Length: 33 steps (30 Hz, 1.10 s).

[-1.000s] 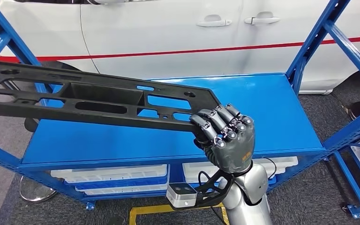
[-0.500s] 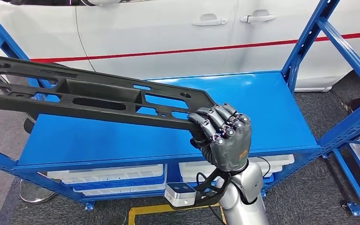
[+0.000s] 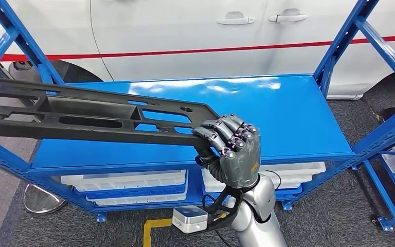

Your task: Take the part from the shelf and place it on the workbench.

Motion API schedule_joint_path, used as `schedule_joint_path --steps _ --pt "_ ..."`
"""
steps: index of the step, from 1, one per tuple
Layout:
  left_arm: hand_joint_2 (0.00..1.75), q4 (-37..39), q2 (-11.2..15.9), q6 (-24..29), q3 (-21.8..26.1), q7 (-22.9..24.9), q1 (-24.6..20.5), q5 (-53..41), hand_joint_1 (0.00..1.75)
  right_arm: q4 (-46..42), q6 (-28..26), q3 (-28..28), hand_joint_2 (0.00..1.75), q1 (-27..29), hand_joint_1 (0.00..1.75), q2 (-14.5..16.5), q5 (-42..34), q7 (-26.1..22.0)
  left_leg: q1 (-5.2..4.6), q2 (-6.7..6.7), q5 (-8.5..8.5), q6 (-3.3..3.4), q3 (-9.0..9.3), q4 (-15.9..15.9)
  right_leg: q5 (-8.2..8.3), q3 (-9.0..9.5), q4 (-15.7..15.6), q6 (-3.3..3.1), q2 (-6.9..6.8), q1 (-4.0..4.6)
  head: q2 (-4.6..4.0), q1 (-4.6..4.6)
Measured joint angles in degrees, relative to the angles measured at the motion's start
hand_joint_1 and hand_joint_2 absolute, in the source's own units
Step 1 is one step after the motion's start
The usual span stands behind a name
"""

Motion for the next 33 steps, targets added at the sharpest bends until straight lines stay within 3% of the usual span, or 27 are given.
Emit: schedule_joint_path --steps 2,4,5,7,9,10,11,12,14,16,17,19,20,21,22,24,25,26,27,29,31,33 --pt "1.75 0.00 0.03 0.06 0.00 0.19 0.01 -0.09 0.00 0.15 0.00 0.36 1.75 -0.13 1.75 0.03 -0.21 -0.32 -0.05 -0.02 0.61 -0.68 -0.25 0.17 0.53 1.55 -2.91 -0.37 0.07 0.30 0.00 -0.01" --pt "1.75 0.01 0.09 0.10 0.00 0.26 0.04 -0.13 0.00 0.34 0.00 0.50 1.75 -0.21 1.75 0.07 -0.24 -0.56 0.03 -0.06 1.13 -1.40 -0.41 0.13 1.43 1.07 -3.05 -0.94 0.00 0.31 0.00 0.01" --pt "1.75 0.02 0.13 0.10 0.00 0.29 0.08 -0.14 0.00 0.45 0.01 0.58 1.75 -0.25 1.75 0.10 -0.25 -0.61 0.11 -0.07 0.52 -1.72 -0.78 0.53 1.95 0.68 -3.15 -1.35 -0.11 0.21 0.00 -0.01" --pt "1.75 0.04 0.21 0.12 0.00 0.33 0.13 -0.14 0.00 0.60 0.02 0.75 1.75 -0.32 1.75 0.15 -0.26 -0.64 0.35 -0.05 -3.62 -2.32 -2.33 4.07 3.20 -0.50 -3.37 -2.10 -0.37 0.00 0.00 -0.04" --pt "1.75 0.04 0.22 0.12 0.00 0.34 0.14 -0.14 0.00 0.75 0.02 0.87 1.75 -0.36 1.75 0.16 -0.28 -0.64 0.59 -0.02 -8.98 -2.91 -4.19 10.93 4.36 -2.01 -3.32 -2.38 -0.51 0.07 0.00 -0.09" --pt "1.75 0.04 0.23 0.12 0.00 0.34 0.15 -0.15 0.00 0.86 0.02 0.89 1.75 -0.37 1.75 0.16 -0.28 -0.64 0.72 -0.02 -10.27 -3.14 -4.56 13.95 4.94 -2.81 -3.27 -2.35 -0.57 0.11 0.00 -0.09" --pt "1.75 0.04 0.24 0.12 0.00 0.35 0.16 -0.21 0.00 0.95 0.02 0.90 1.75 -0.37 1.75 0.16 -0.28 -0.66 0.81 -0.02 -10.18 -3.28 -4.18 15.48 5.49 -3.61 -3.20 -2.30 -0.63 0.13 0.00 -0.09" --pt "1.75 0.04 0.24 0.12 0.00 0.37 0.16 -0.30 0.00 1.00 0.02 0.90 1.75 -0.38 1.75 0.16 -0.25 -0.70 0.88 -0.01 -9.03 -3.35 -2.83 15.06 6.03 -4.42 -3.12 -2.21 -0.67 0.13 0.00 -0.09" --pt "1.75 0.04 0.25 0.06 0.00 0.53 0.06 -0.73 0.00 1.02 0.01 0.89 1.75 -0.39 1.75 0.20 -0.03 -0.79 0.94 -0.02 -6.61 -3.21 2.49 9.16 7.04 -5.79 -2.90 -1.90 -0.68 0.10 0.00 -0.09" --pt "1.75 0.04 0.26 -0.03 0.00 0.90 -0.26 -1.46 0.00 0.95 0.00 0.85 1.75 -0.40 1.75 0.28 0.36 -0.85 0.69 -0.10 -6.82 -2.68 7.86 1.68 7.89 -6.48 -2.78 -1.33 -0.69 0.16 0.00 -0.10" --pt "1.75 0.04 0.26 -0.06 0.00 1.11 -0.43 -1.84 0.00 0.91 0.00 0.82 1.75 -0.41 1.75 0.31 0.55 -0.85 0.49 -0.16 -7.31 -2.33 9.18 -0.51 8.32 -6.59 -2.83 -0.97 -0.72 0.14 0.00 -0.10" --pt "1.75 0.04 0.26 -0.08 0.00 1.37 -0.62 -2.23 0.00 0.92 0.00 0.79 1.75 -0.42 1.75 0.31 0.84 -0.60 0.25 -0.16 -6.95 -1.49 9.24 -1.69 9.16 -6.69 -3.04 -0.21 -0.71 0.06 0.00 -0.07" --pt "1.75 0.04 0.25 -0.09 0.00 1.39 -0.72 -2.29 0.00 0.99 0.00 0.80 1.75 -0.45 1.75 0.27 0.95 -0.27 0.28 -0.02 -6.36 -1.05 8.96 -1.93 8.86 -6.94 -2.79 0.07 -0.60 -0.03 0.00 -0.07" --pt "1.75 0.04 0.23 -0.14 0.00 1.37 -0.87 -2.28 0.00 1.12 0.00 0.84 1.75 -0.50 1.75 0.22 0.95 0.27 0.36 0.12 -5.67 -0.52 8.49 -2.11 7.53 -7.44 -1.83 0.27 -0.48 -0.06 0.00 -0.05" --pt "1.75 0.04 0.22 -0.21 0.00 1.35 -1.07 -2.27 0.00 1.33 0.00 0.98 1.75 -0.60 1.75 0.12 0.73 1.05 0.45 0.25 -4.92 -0.07 7.85 -2.28 5.19 -8.24 0.18 0.42 -0.36 -0.09 0.00 -0.05" --pt "1.75 0.04 0.21 -0.38 0.00 1.34 -1.41 -2.22 0.00 1.94 0.00 1.62 1.75 -0.99 1.75 -0.14 -0.03 3.02 0.31 0.36 -3.55 0.43 6.15 -2.21 -0.50 -10.19 6.88 0.56 -0.26 -0.16 0.00 -0.05" --pt "1.75 0.04 0.21 -0.46 0.00 1.34 -1.49 -2.19 0.00 2.28 0.00 2.01 1.75 -1.23 1.75 -0.28 -0.42 3.85 0.22 0.39 -2.90 0.47 5.20 -2.12 -2.04 -10.82 10.23 0.63 -0.25 -0.16 0.00 -0.07" --pt "1.75 0.04 0.21 -0.51 0.00 1.34 -1.52 -2.15 0.00 2.58 0.00 2.33 1.75 -1.43 1.75 -0.39 -0.65 4.42 0.15 0.43 -2.27 0.44 4.24 -1.99 -2.19 -10.86 12.44 0.64 -0.25 -0.16 0.00 -0.07" --pt "1.75 0.04 0.21 -0.55 0.00 1.34 -1.53 -2.11 0.00 2.83 0.00 2.56 1.75 -1.55 1.75 -0.50 -0.76 4.72 0.10 0.46 -1.70 0.39 3.29 -1.82 -1.17 -10.16 13.08 0.61 -0.25 -0.15 0.00 -0.07" --pt "1.75 0.04 0.21 -0.59 0.00 1.34 -1.55 -2.05 0.00 3.22 0.00 2.87 1.75 -1.73 1.75 -0.63 -0.81 4.90 0.06 0.47 -0.66 0.15 1.43 -1.26 1.83 -5.93 8.91 0.32 -0.26 -0.13 0.00 -0.07" --pt "1.75 0.04 0.22 -0.61 0.00 1.33 -1.59 -2.03 0.00 3.47 0.01 3.28 1.75 -2.12 1.75 -0.66 -0.81 4.92 -0.06 0.43 0.17 -0.33 -0.08 -0.47 1.80 -0.43 1.21 -0.08 -0.22 0.10 0.00 -0.08" --pt "1.75 0.04 0.23 -0.67 0.00 1.31 -1.64 -2.02 0.00 3.69 0.01 3.70 1.75 -2.52 1.75 -0.67 -0.94 5.37 -0.10 0.45 1.08 -0.96 -0.71 -0.13 0.61 1.85 -2.96 -0.44 -0.11 0.40 0.00 -0.09"
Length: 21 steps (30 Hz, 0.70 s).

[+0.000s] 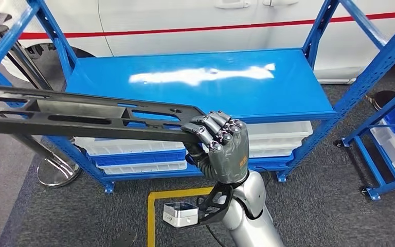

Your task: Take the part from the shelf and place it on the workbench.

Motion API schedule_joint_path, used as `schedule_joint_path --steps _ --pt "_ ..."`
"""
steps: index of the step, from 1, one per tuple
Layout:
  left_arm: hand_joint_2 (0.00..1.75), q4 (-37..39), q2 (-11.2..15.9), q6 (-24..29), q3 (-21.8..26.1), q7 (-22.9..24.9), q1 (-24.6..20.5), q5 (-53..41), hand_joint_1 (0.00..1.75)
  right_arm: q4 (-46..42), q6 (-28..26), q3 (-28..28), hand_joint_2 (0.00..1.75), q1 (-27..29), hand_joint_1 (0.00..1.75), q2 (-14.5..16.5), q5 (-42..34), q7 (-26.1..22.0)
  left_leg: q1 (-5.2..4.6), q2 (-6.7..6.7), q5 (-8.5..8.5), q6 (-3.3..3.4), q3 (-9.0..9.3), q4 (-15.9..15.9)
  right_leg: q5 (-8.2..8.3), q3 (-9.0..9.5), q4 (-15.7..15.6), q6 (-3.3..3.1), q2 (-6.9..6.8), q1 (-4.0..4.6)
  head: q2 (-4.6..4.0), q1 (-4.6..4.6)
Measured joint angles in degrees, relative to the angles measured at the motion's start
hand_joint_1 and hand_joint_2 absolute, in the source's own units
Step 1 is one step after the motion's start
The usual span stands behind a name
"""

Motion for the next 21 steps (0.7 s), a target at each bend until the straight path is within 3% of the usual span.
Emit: schedule_joint_path --steps 2,3,5,7,8,10,12,14,15,17,18,19,21 --pt "1.75 0.01 0.03 -0.20 0.00 -0.02 0.04 0.01 0.00 0.37 0.01 0.43 1.75 -0.23 1.75 -0.14 -0.19 1.12 0.15 -0.09 0.66 -0.66 -0.23 -0.06 0.74 -0.53 -0.46 -0.70 -0.07 0.01 0.00 0.02" --pt "1.75 0.01 0.07 -0.36 0.00 0.00 0.11 -0.01 0.00 0.62 0.01 0.74 1.75 -0.36 1.75 -0.25 -0.17 1.80 0.21 -0.19 -0.12 -0.97 -0.60 0.43 1.42 -1.01 -0.58 -1.15 -0.16 -0.06 0.00 0.00" --pt "1.75 0.01 0.13 -0.63 0.00 0.08 0.28 -0.17 0.00 1.03 0.02 1.40 1.75 -0.57 1.75 -0.42 0.29 2.91 0.39 -0.34 -4.91 -1.53 -2.04 4.42 2.95 -2.43 -0.84 -1.91 -0.34 -0.26 0.00 -0.01" --pt "1.75 0.00 0.12 -0.92 0.00 0.22 0.44 -0.67 0.00 1.30 0.02 1.93 1.75 -0.59 1.75 -0.59 1.07 3.48 0.55 -0.33 -10.27 -1.97 -3.60 11.51 4.40 -4.20 -0.78 -2.16 -0.37 -0.20 0.00 -0.01" --pt "1.75 0.00 0.11 -1.05 0.00 0.29 0.52 -0.97 0.00 1.43 0.02 2.09 1.75 -0.55 1.75 -0.72 1.38 3.58 0.64 -0.33 -11.16 -2.11 -3.79 14.49 5.10 -5.14 -0.72 -2.14 -0.39 -0.15 0.00 -0.01" --pt "1.75 0.00 0.06 -1.19 0.00 0.39 0.62 -1.62 0.00 1.63 0.02 2.26 1.75 -0.43 1.75 -1.03 1.84 3.59 0.76 -0.33 -9.23 -2.15 -2.05 15.93 6.48 -7.08 -0.57 -2.01 -0.44 -0.09 0.00 -0.02" --pt "1.75 0.00 -0.04 -1.20 0.00 0.50 0.45 -2.19 0.00 1.63 0.01 2.32 1.75 -0.32 1.75 -1.23 2.22 3.50 0.77 -0.34 -7.06 -1.77 3.60 9.90 7.87 -8.80 -0.43 -1.74 -0.42 -0.03 0.00 -0.03" --pt "1.75 0.00 -0.17 -1.14 0.00 0.65 0.00 -2.62 0.00 1.44 0.00 2.33 1.75 -0.31 1.75 -1.29 2.44 3.43 0.49 -0.40 -8.24 -1.21 9.89 1.29 9.13 -9.75 -0.38 -1.23 -0.44 0.05 0.00 -0.02" --pt "1.75 0.00 -0.22 -1.11 0.00 0.72 -0.23 -2.75 0.00 1.35 -0.01 2.33 1.75 -0.32 1.75 -1.29 2.54 3.42 0.26 -0.43 -9.08 -0.93 11.47 -1.27 9.73 -9.89 -0.47 -0.91 -0.50 -0.01 0.00 -0.01" --pt "1.75 0.00 -0.39 -1.07 0.00 0.76 -0.44 -2.86 0.00 1.10 -0.01 2.33 1.75 -0.32 1.75 -1.33 3.01 3.24 0.07 -0.32 -8.67 -0.30 11.60 -2.79 10.71 -10.08 -0.63 -0.18 -0.57 -0.16 0.00 -0.01" --pt "1.75 0.00 -0.49 -1.05 0.00 0.76 -0.48 -2.86 0.00 0.94 -0.01 2.33 1.75 -0.32 1.75 -1.36 3.40 2.90 0.08 -0.16 -7.94 0.14 11.20 -3.00 10.23 -10.36 -0.24 0.15 -0.49 -0.23 0.00 0.01" --pt "1.75 0.00 -0.60 -1.03 0.00 0.76 -0.54 -2.85 0.00 0.66 -0.01 2.32 1.75 -0.30 1.75 -1.38 3.92 2.30 0.16 0.04 -7.16 0.63 10.70 -3.22 8.60 -10.86 0.97 0.40 -0.35 -0.25 0.00 0.03" --pt "1.75 0.00 -0.76 -1.01 0.00 0.77 -0.75 -2.88 0.00 -0.18 -0.01 2.15 1.75 -0.20 1.75 -1.22 5.15 0.10 0.11 0.32 -5.63 1.34 9.14 -3.28 2.61 -12.29 6.35 0.69 -0.09 -0.36 0.00 0.07"
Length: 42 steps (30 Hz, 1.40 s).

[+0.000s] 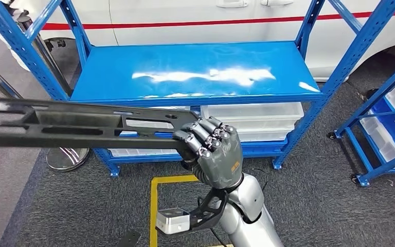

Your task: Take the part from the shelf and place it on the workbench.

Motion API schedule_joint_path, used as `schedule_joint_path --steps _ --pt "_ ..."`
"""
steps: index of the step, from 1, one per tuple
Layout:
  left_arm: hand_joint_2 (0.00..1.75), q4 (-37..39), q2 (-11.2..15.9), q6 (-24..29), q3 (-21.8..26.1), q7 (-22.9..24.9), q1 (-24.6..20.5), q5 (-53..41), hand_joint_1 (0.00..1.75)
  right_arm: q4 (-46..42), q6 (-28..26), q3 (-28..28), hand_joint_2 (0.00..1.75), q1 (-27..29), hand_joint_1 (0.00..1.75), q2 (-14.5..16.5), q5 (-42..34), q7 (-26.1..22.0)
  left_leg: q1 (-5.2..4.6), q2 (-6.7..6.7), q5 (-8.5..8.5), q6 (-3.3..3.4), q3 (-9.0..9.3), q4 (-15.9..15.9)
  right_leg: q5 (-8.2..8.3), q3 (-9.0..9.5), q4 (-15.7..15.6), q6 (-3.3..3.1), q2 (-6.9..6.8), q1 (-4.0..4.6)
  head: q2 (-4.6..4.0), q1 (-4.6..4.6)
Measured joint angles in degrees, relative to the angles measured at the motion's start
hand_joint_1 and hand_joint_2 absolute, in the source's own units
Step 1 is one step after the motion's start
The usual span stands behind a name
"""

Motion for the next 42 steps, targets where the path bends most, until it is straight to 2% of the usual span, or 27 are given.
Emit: schedule_joint_path --steps 1,2,3,4,6,8,10,12,13,16,17,18,19,21,22,24,25,27,29,31,32,33,35,37,39,40,42 --pt "1.75 0.00 -0.06 0.00 0.00 0.03 -0.08 -0.06 0.00 -0.59 -0.01 -0.23 1.75 0.13 1.75 0.24 0.57 -1.40 -0.08 0.04 0.74 0.15 -0.99 0.10 -2.69 -0.60 3.56 0.08 0.06 -0.05 0.00 0.01" --pt "1.75 0.00 -0.13 -0.01 0.00 0.08 -0.10 -0.16 0.00 -1.24 0.00 -0.60 1.75 0.32 1.75 0.56 1.03 -2.83 -0.14 0.07 1.47 0.15 -2.04 0.23 -4.02 -0.87 6.72 0.14 0.07 -0.08 0.00 0.01" --pt "1.75 0.00 -0.21 -0.03 0.00 0.13 -0.10 -0.25 0.00 -1.97 0.00 -1.10 1.75 0.56 1.75 0.94 1.37 -4.09 -0.17 0.09 2.16 0.09 -3.17 0.46 -3.77 -0.59 8.71 0.16 0.07 -0.08 0.00 0.01" --pt "1.75 0.00 -0.31 -0.05 0.00 0.16 -0.09 -0.34 0.00 -2.64 0.00 -1.63 1.75 0.75 1.75 1.28 1.59 -5.03 -0.18 0.11 2.78 0.03 -4.29 0.74 -2.44 0.28 9.27 0.12 0.07 -0.08 0.00 0.01" --pt "1.75 0.00 -0.58 -0.09 0.00 0.19 -0.07 -0.40 0.00 -3.99 0.00 -2.71 1.75 0.94 1.75 1.82 2.08 -6.19 -0.18 0.08 3.91 -0.22 -6.61 1.57 0.19 4.82 4.88 -0.22 0.06 -0.06 0.00 0.01" --pt "1.75 0.00 -0.91 -0.11 0.00 0.15 -0.03 -0.40 0.00 -5.23 -0.01 -3.50 1.75 0.93 1.75 2.15 2.60 -6.69 -0.29 0.04 4.86 -0.73 -8.30 2.43 -0.94 10.41 -2.92 -0.73 0.07 0.24 0.00 -0.01" --pt "1.75 0.00 -1.14 -0.14 -0.01 0.11 -0.01 -0.40 0.00 -6.24 -0.01 -4.09 1.75 0.94 1.75 2.32 2.94 -7.02 -0.26 0.08 5.79 -1.38 -8.91 2.71 -2.48 12.45 -6.85 -1.23 0.13 0.58 0.00 -0.01" --pt "1.75 0.00 -1.23 -0.16 -0.02 0.10 0.01 -0.40 0.00 -6.78 -0.01 -4.62 1.75 0.98 1.75 2.38 3.05 -7.21 -0.11 0.07 6.19 -1.98 -9.31 2.77 -1.56 11.76 -7.18 -1.86 0.05 0.48 0.00 0.01" --pt "1.75 0.00 -1.27 -0.17 -0.02 0.11 0.04 -0.40 0.00 -6.90 0.00 -4.84 1.75 1.02 1.75 2.40 3.06 -7.23 -0.05 0.00 5.03 -2.27 -9.80 3.52 -0.85 11.22 -7.26 -2.23 -0.04 0.37 0.00 -0.02" --pt "1.75 0.00 -1.30 -0.18 -0.02 0.14 0.15 -0.41 0.00 -7.23 0.01 -5.22 1.75 1.09 1.75 2.45 3.07 -7.25 0.39 -0.08 -3.47 -3.15 -12.03 11.62 1.34 8.93 -7.38 -3.02 -0.26 0.23 0.00 -0.05" --pt "1.75 0.00 -1.32 -0.20 -0.02 0.13 0.15 -0.45 0.00 -7.40 0.01 -5.32 1.75 1.12 1.75 2.45 3.13 -7.28 0.56 -0.07 -5.30 -3.40 -12.41 14.98 2.05 8.04 -7.32 -3.07 -0.30 0.26 0.00 -0.05" --pt "1.75 0.00 -1.32 -0.22 -0.02 0.13 0.14 -0.51 0.00 -7.59 0.01 -5.41 1.75 1.15 1.75 2.45 3.20 -7.33 0.68 -0.07 -5.56 -3.59 -12.31 17.37 2.74 7.09 -7.22 -3.03 -0.33 0.29 0.00 -0.05" --pt "1.75 0.00 -1.34 -0.25 -0.02 0.12 0.13 -0.65 0.00 -7.77 0.01 -5.52 1.75 1.19 1.75 2.45 3.29 -7.40 0.77 -0.06 -4.49 -3.70 -11.56 18.40 3.43 6.06 -7.09 -2.95 -0.35 0.31 0.00 -0.06" --pt "1.75 0.00 -1.38 -0.28 -0.02 0.12 0.09 -0.89 0.00 -8.17 0.01 -5.75 1.75 1.26 1.75 2.45 3.48 -7.55 0.86 -0.07 -1.33 -3.71 -7.58 15.44 4.80 3.98 -6.77 -2.69 -0.34 0.28 0.00 -0.07" --pt "1.75 0.00 -1.41 -0.28 -0.02 0.12 0.01 -0.98 0.00 -8.44 0.00 -5.85 1.75 1.29 1.75 2.45 3.55 -7.64 0.79 -0.11 -1.07 -3.58 -4.30 11.60 5.42 3.17 -6.63 -2.47 -0.32 0.33 0.00 -0.07" --pt "1.75 0.00 -1.44 -0.27 -0.01 0.09 -0.24 -1.04 0.00 -9.15 0.00 -6.02 1.75 1.37 1.75 2.46 3.65 -7.82 0.55 -0.23 -2.62 -3.10 1.21 3.78 6.59 2.38 -6.57 -1.93 -0.39 0.40 0.00 -0.05" --pt "1.75 0.00 -1.44 -0.27 -0.01 0.07 -0.34 -1.05 0.00 -9.46 0.01 -6.07 1.75 1.40 1.75 2.47 3.65 -7.88 0.34 -0.30 -3.38 -2.84 2.50 1.56 7.15 2.27 -6.70 -1.61 -0.46 0.37 0.00 -0.05" --pt "1.75 0.00 -1.46 -0.27 0.00 0.06 -0.35 -1.05 0.00 -9.83 0.01 -6.14 1.75 1.43 1.75 2.45 3.61 -7.91 0.23 -0.20 -2.59 -2.12 2.17 0.65 7.95 2.09 -7.04 -0.96 -0.49 0.15 0.00 -0.04" --pt "1.75 0.00 -1.50 -0.28 0.00 0.09 -0.37 -1.06 0.00 -10.06 0.01 -6.25 1.75 1.47 1.75 2.42 3.57 -7.91 0.38 0.06 -1.17 -1.07 1.16 0.25 5.34 1.05 -5.22 -0.46 -0.27 0.01 0.00 -0.03" --pt "1.75 0.00 -1.51 -0.28 0.00 0.10 -0.44 -1.08 0.00 -10.23 0.01 -6.44 1.75 1.52 1.75 2.40 3.50 -7.93 0.37 0.19 0.19 -0.38 -0.35 0.22 -0.49 -0.80 0.78 -0.17 -0.09 -0.08 0.00 -0.02" --pt "1.75 0.00 -1.52 -0.28 -0.01 0.10 -0.43 -1.09 0.00 -10.28 0.01 -6.55 1.75 1.55 1.75 2.39 3.41 -7.94 0.29 0.21 0.83 -0.27 -1.23 0.30 -2.74 -1.59 4.52 -0.07 -0.06 -0.10 0.00 -0.01" --pt "1.75 0.00 -1.52 -0.28 -0.01 0.11 -0.40 -1.10 0.00 -10.30 0.01 -6.68 1.75 1.58 1.75 2.38 3.30 -7.95 0.23 0.22 1.48 -0.27 -2.18 0.41 -3.66 -1.97 7.60 0.02 -0.06 -0.11 0.00 -0.01" --pt "1.75 0.00 -1.53 -0.28 -0.01 0.15 -0.36 -1.10 0.00 -10.35 0.01 -6.96 1.75 1.66 1.75 2.37 3.04 -7.95 0.17 0.24 2.63 -0.39 -4.20 0.83 -1.70 -0.43 9.12 0.05 -0.07 -0.12 0.00 -0.01" --pt "1.75 0.00 -1.53 -0.27 0.00 0.17 -0.31 -1.10 0.00 -10.58 0.01 -7.14 1.75 1.71 1.75 2.37 2.87 -7.97 0.18 0.21 3.51 -0.68 -6.05 1.50 0.79 4.26 3.90 -0.17 -0.07 -0.12 0.00 -0.02" --pt "1.75 0.00 -1.53 -0.26 0.00 0.20 -0.26 -1.12 0.00 -10.94 0.01 -7.20 1.75 1.73 1.75 2.40 2.78 -8.03 0.06 0.19 4.22 -1.21 -7.33 2.11 -0.10 9.28 -3.46 -0.54 0.02 0.08 0.00 -0.03" --pt "1.75 0.00 -1.53 -0.25 0.00 0.23 -0.24 -1.14 0.00 -11.11 0.01 -7.23 1.75 1.74 1.75 2.42 2.74 -8.04 0.06 0.19 4.63 -1.53 -7.68 2.26 -0.96 10.64 -5.82 -0.75 0.09 0.22 0.00 -0.04" --pt "1.75 0.00 -1.52 -0.28 -0.01 0.35 -0.18 -1.28 0.00 -11.31 0.01 -7.37 1.75 1.77 1.75 2.43 2.66 -8.01 0.10 0.15 5.55 -2.21 -7.96 2.12 -1.00 10.98 -7.19 -1.22 0.13 0.40 0.00 -0.03"
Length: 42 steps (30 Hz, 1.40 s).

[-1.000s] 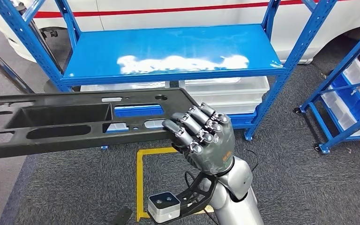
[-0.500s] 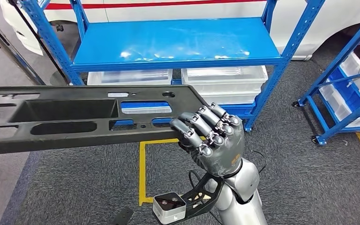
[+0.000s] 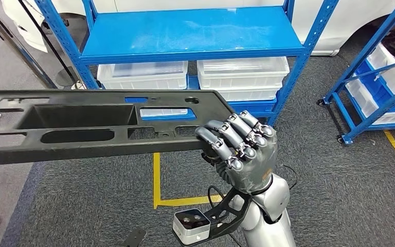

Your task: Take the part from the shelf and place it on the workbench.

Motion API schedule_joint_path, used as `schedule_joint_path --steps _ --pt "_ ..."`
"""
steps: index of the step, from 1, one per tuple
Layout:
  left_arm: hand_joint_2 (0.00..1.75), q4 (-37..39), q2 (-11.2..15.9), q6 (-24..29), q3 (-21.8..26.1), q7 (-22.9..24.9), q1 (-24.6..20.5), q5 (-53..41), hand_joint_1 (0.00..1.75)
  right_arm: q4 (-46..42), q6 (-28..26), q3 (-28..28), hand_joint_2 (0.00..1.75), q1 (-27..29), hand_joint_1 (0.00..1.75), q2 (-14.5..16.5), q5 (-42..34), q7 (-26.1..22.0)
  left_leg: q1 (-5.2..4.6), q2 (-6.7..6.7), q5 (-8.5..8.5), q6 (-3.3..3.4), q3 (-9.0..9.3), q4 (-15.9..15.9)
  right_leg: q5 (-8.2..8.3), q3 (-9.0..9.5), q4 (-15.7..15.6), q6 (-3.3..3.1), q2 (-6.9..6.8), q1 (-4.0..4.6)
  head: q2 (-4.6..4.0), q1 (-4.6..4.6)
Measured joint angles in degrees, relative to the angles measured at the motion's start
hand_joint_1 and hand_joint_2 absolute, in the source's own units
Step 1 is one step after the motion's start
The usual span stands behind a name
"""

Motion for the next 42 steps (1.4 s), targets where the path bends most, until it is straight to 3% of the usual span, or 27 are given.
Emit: schedule_joint_path --steps 2,3,5,6,7,8,9,12,14,16,17,19,21,22,23,25,26,28,29,31,32,34,36,37,39,41,42 --pt "1.75 0.00 0.01 -0.02 -0.01 0.18 0.06 -0.18 0.00 -0.07 0.01 -0.15 1.75 -0.01 1.75 0.01 -0.08 0.02 0.07 -0.20 -1.21 -0.55 -0.75 0.95 0.96 -0.57 -0.43 -0.76 -0.19 -0.16 0.00 -0.01" --pt "1.75 0.00 0.02 -0.02 -0.01 0.26 0.08 -0.30 0.00 -0.09 0.01 -0.21 1.75 -0.02 1.75 0.02 -0.10 0.01 0.12 -0.29 -3.24 -0.83 -1.55 3.00 1.48 -0.96 -0.63 -1.20 -0.32 -0.28 0.00 -0.02" --pt "1.75 0.00 0.02 -0.05 0.01 0.43 0.10 -0.66 0.00 -0.10 0.01 -0.30 1.75 -0.03 1.75 0.02 -0.11 0.01 0.31 -0.33 -8.66 -1.27 -3.69 10.25 2.35 -1.97 -0.52 -1.76 -0.47 -0.25 0.00 -0.03" --pt "1.75 0.00 0.02 -0.09 0.01 0.48 0.10 -0.83 0.00 -0.10 0.00 -0.33 1.75 -0.03 1.75 0.02 -0.11 0.01 0.36 -0.33 -10.41 -1.43 -4.44 13.89 2.74 -2.57 -0.35 -1.87 -0.53 -0.16 0.00 -0.03" --pt "1.75 0.00 0.02 -0.12 0.01 0.51 0.09 -0.94 0.00 -0.09 0.00 -0.35 1.75 -0.02 1.75 0.02 -0.10 0.01 0.36 -0.33 -10.91 -1.48 -4.48 16.02 3.07 -3.20 -0.12 -1.91 -0.56 -0.07 0.00 -0.03" --pt "1.75 0.00 0.02 -0.14 0.00 0.53 0.08 -0.98 0.00 -0.09 0.00 -0.37 1.75 -0.02 1.75 0.02 -0.10 0.02 0.36 -0.34 -10.26 -1.39 -3.51 16.04 3.34 -3.81 0.16 -1.93 -0.56 0.02 0.00 -0.03" --pt "1.75 0.00 0.02 -0.15 0.00 0.53 0.06 -1.01 0.00 -0.10 0.00 -0.38 1.75 -0.02 1.75 0.02 -0.10 0.02 0.32 -0.35 -8.88 -1.17 -1.46 13.85 3.59 -4.36 0.45 -1.94 -0.53 0.11 0.00 -0.04" --pt "1.75 0.00 0.05 -0.10 0.01 0.53 -0.18 -1.05 0.00 -0.35 0.00 -0.42 1.75 -0.04 1.75 0.03 -0.10 0.02 -0.16 -0.49 -6.56 0.00 6.16 2.67 4.35 -5.42 1.00 -1.60 -0.43 0.28 0.00 -0.04" --pt "1.75 0.00 0.10 -0.03 0.01 0.52 -0.31 -1.07 0.00 -0.52 0.00 -0.45 1.75 -0.06 1.75 0.03 -0.15 0.02 -0.58 -0.56 -6.67 0.51 7.66 -0.29 5.16 -5.79 0.91 -1.01 -0.49 0.13 0.00 -0.04" --pt "1.75 0.00 0.10 -0.03 0.01 0.59 -0.33 -1.08 0.00 -0.63 0.00 -0.49 1.75 -0.06 1.75 0.03 -0.22 0.04 -0.56 -0.40 -5.50 1.05 7.37 -1.26 5.57 -6.14 0.70 -0.44 -0.44 -0.03 0.00 -0.02" --pt "1.75 0.00 0.10 -0.07 0.01 0.66 -0.37 -1.09 0.00 -0.80 0.00 -0.53 1.75 -0.06 1.75 0.02 -0.30 0.10 -0.42 -0.27 -4.75 1.43 7.05 -1.76 4.59 -6.51 1.25 -0.20 -0.33 -0.05 0.00 -0.02" --pt "1.75 0.00 0.10 -0.15 0.01 0.81 -0.45 -1.18 0.00 -1.34 0.00 -0.62 1.75 -0.04 1.75 -0.01 -0.52 0.32 -0.15 -0.03 -3.31 1.94 5.89 -2.37 -0.16 -7.87 5.32 0.29 -0.09 -0.19 0.00 -0.01" --pt "1.75 0.00 0.10 -0.22 0.01 0.86 -0.41 -1.33 0.00 -1.83 0.00 -0.82 1.75 0.00 1.75 -0.02 -0.78 0.56 -0.12 0.02 -2.15 2.10 4.24 -2.24 -4.94 -9.27 12.02 0.82 -0.01 -0.55 0.00 -0.01" --pt "1.75 0.00 0.10 -0.26 0.01 0.86 -0.38 -1.39 0.00 -2.00 0.00 -0.94 1.75 0.04 1.75 -0.02 -0.95 0.64 -0.09 0.05 -1.59 1.99 3.39 -2.09 -5.62 -9.47 14.63 1.10 -0.02 -0.76 0.00 -0.01" --pt "1.75 0.00 0.10 -0.28 0.00 0.86 -0.36 -1.44 0.00 -2.20 0.00 -1.09 1.75 0.08 1.75 -0.02 -1.19 0.68 0.00 0.09 -1.04 1.83 2.45 -1.85 -4.87 -9.05 15.89 1.38 -0.03 -0.98 0.00 -0.01" --pt "1.75 0.00 0.10 -0.27 0.01 0.86 -0.31 -1.45 0.00 -2.97 0.00 -1.39 1.75 0.16 1.75 -0.02 -2.00 0.63 0.30 0.12 -0.01 1.29 0.23 -0.92 -1.37 -5.63 13.17 1.96 -0.05 -1.53 0.00 -0.01" --pt "1.75 0.00 0.11 -0.24 0.01 0.85 -0.28 -1.45 0.00 -3.54 0.00 -1.52 1.75 0.15 1.75 -0.02 -2.60 0.54 0.42 0.10 0.44 0.92 -0.95 -0.25 -0.96 -3.00 9.71 2.25 -0.05 -1.74 0.00 -0.01" --pt "1.75 0.00 0.12 -0.10 0.01 0.81 -0.20 -1.41 0.00 -4.67 0.00 -1.67 1.75 0.12 1.75 0.00 -3.83 0.23 0.48 0.03 1.23 0.19 -2.51 0.97 -2.36 1.05 3.36 2.06 0.13 -1.66 0.00 -0.04" --pt "1.75 0.00 0.13 -0.03 0.01 0.78 -0.17 -1.36 0.00 -5.09 0.00 -1.71 1.75 0.09 1.75 0.01 -4.29 0.09 0.44 0.00 1.67 -0.16 -2.85 1.21 -3.31 1.68 1.92 1.72 0.25 -1.45 0.00 -0.07" --pt "1.75 0.00 0.13 0.04 0.01 0.72 -0.08 -1.19 0.00 -5.58 0.00 -1.75 1.75 0.05 1.75 0.03 -4.75 -0.02 0.59 -0.04 2.47 -0.85 -3.13 1.21 -2.71 0.99 1.80 0.57 0.26 -1.23 0.00 -0.08" --pt "1.75 0.00 0.13 0.04 0.01 0.71 -0.03 -1.10 0.00 -5.72 0.01 -1.79 1.75 0.00 1.75 0.05 -4.85 -0.04 0.73 -0.07 1.68 -1.16 -3.50 1.62 -2.04 0.40 1.87 -0.04 0.17 -1.20 0.00 -0.08" --pt "1.75 0.00 0.13 0.04 0.01 0.70 0.06 -1.00 0.00 -5.93 0.02 -1.86 1.75 -0.07 1.75 0.10 -4.87 -0.09 1.01 -0.11 -3.38 -1.61 -4.79 5.16 -0.39 -1.17 1.76 -1.11 -0.07 -1.20 0.00 -0.09" --pt "1.75 0.00 0.13 0.03 0.01 0.69 0.07 -1.00 0.00 -6.09 0.02 -1.89 1.75 -0.08 1.75 0.13 -4.86 -0.14 1.03 -0.11 -9.48 -1.82 -6.12 12.37 1.27 -3.08 1.81 -1.57 -0.18 -0.93 0.00 -0.10" --pt "1.75 0.00 0.13 0.03 0.01 0.68 0.06 -0.99 0.00 -6.11 0.02 -1.91 1.75 -0.08 1.75 0.13 -4.86 -0.16 1.03 -0.11 -10.78 -1.86 -6.33 15.86 2.08 -4.09 1.85 -1.65 -0.24 -0.76 0.00 -0.10" --pt "1.75 0.00 0.13 0.03 0.01 0.69 0.07 -0.98 0.00 -6.11 0.02 -1.95 1.75 -0.08 1.75 0.13 -4.86 -0.17 1.02 -0.14 -9.14 -1.67 -4.96 19.10 3.69 -6.23 1.94 -1.69 -0.32 -0.44 0.00 -0.10" --pt "1.75 0.00 0.13 0.04 0.01 0.71 0.05 -0.98 0.00 -6.16 0.02 -1.98 1.75 -0.07 1.75 0.13 -4.85 -0.18 0.85 -0.20 -6.26 -1.09 -0.13 15.36 5.34 -8.28 1.99 -1.60 -0.29 -0.26 0.00 -0.10" --pt "1.75 0.00 0.13 0.07 0.01 0.70 -0.01 -0.98 0.00 -6.26 0.02 -2.00 1.75 -0.07 1.75 0.14 -4.85 -0.18 0.65 -0.24 -6.49 -0.69 3.60 11.03 6.06 -9.02 2.00 -1.46 -0.24 -0.21 0.00 -0.11"
